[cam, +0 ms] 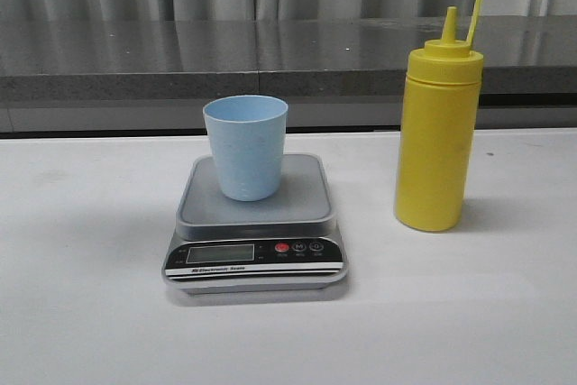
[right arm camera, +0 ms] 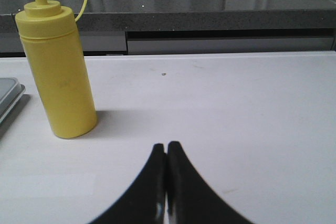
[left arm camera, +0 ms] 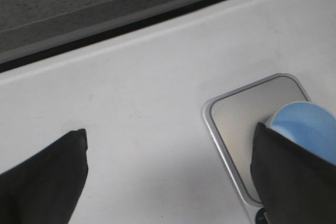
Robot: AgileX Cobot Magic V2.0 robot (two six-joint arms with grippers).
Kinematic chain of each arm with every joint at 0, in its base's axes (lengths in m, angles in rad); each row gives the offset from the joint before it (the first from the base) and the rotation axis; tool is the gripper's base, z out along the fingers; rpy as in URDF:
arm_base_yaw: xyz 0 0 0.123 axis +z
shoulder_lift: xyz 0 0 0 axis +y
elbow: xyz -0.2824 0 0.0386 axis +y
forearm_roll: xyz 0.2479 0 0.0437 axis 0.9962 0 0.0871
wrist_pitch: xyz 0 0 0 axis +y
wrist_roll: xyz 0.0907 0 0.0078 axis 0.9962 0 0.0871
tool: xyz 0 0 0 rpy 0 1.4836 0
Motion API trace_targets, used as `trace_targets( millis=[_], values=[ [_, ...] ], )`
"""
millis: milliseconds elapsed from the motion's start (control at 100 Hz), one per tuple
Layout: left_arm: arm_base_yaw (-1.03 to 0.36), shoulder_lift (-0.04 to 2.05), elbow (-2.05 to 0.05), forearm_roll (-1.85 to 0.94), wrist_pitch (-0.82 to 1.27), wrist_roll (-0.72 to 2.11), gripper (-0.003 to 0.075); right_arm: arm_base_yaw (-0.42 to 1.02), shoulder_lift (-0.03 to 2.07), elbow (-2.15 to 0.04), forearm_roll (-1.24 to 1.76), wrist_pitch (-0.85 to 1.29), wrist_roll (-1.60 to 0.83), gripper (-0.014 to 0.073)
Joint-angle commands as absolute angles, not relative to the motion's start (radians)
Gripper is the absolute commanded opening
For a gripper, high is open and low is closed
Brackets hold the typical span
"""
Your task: Pour seasoning into cup on scale with both arms
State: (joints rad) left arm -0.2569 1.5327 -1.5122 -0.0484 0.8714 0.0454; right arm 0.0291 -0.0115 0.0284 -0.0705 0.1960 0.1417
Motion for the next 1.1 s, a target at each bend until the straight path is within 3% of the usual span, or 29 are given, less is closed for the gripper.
trace_targets(
  millis=[0, 420, 830, 1090],
  values=[
    [-0.216, 1.419, -1.434, -0.054, 0.746, 0.026, 0.0603, 0.024, -0.031, 0.006, -0.084, 0.113, 0.136, -0.0067],
    [-0.049, 0.886, -0.781, -0.072, 0.298, 0.009, 0.0603, 0.024, -0.031, 0.006, -0.084, 0.113, 0.136, -0.0067],
    [-0.048, 0.356, -0.440, -0.061, 0.280, 0.009, 0.0603, 0.024, -0.031, 0.006, -0.084, 0.113, 0.136, -0.0067],
    [-0.048, 0.201, -0.356, -0.061, 0.279, 0.009, 0.0598, 0.024, -0.031, 0.006, -0.084, 0.113, 0.136, -0.0067]
  ],
)
